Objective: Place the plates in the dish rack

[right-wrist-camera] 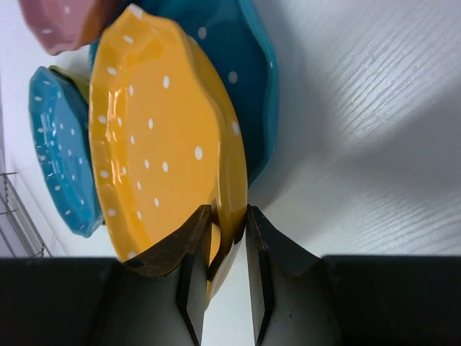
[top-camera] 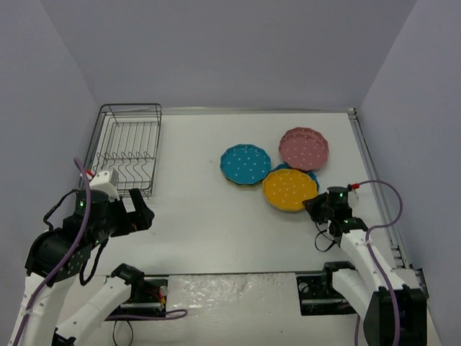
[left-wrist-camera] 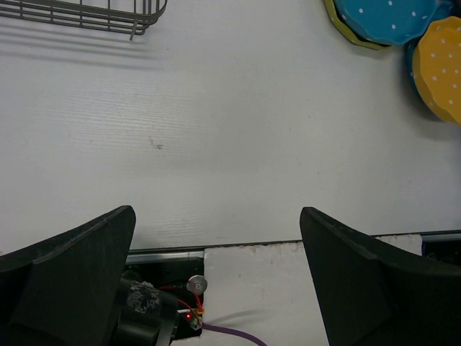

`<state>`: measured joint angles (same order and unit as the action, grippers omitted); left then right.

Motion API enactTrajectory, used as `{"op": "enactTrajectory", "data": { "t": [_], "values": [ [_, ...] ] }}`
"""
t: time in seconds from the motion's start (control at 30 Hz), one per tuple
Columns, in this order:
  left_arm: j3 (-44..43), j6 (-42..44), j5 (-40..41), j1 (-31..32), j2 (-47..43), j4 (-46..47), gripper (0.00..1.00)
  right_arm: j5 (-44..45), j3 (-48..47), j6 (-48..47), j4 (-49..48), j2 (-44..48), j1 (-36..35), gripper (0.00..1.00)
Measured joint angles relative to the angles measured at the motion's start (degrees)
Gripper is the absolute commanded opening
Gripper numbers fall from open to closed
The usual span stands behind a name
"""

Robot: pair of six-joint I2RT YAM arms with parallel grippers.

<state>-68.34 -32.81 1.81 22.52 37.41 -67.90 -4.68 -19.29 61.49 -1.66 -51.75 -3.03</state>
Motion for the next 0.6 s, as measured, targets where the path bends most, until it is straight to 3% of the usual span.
{"op": "enactTrajectory", "data": {
  "t": [0.23, 0.6],
  "values": [
    [2.13, -4.17, -4.0, 0.0, 0.4, 4.89, 0.97, -1.8, 0.05, -0.1, 3.39, 6.64, -0.01, 0.0],
    [7.76, -11.19, -11.52, 0.0, 7.82, 17.23, 0.97, -4.1, -0.01, -2.18, 4.56, 6.85, -0.02, 0.0]
  ]
}}
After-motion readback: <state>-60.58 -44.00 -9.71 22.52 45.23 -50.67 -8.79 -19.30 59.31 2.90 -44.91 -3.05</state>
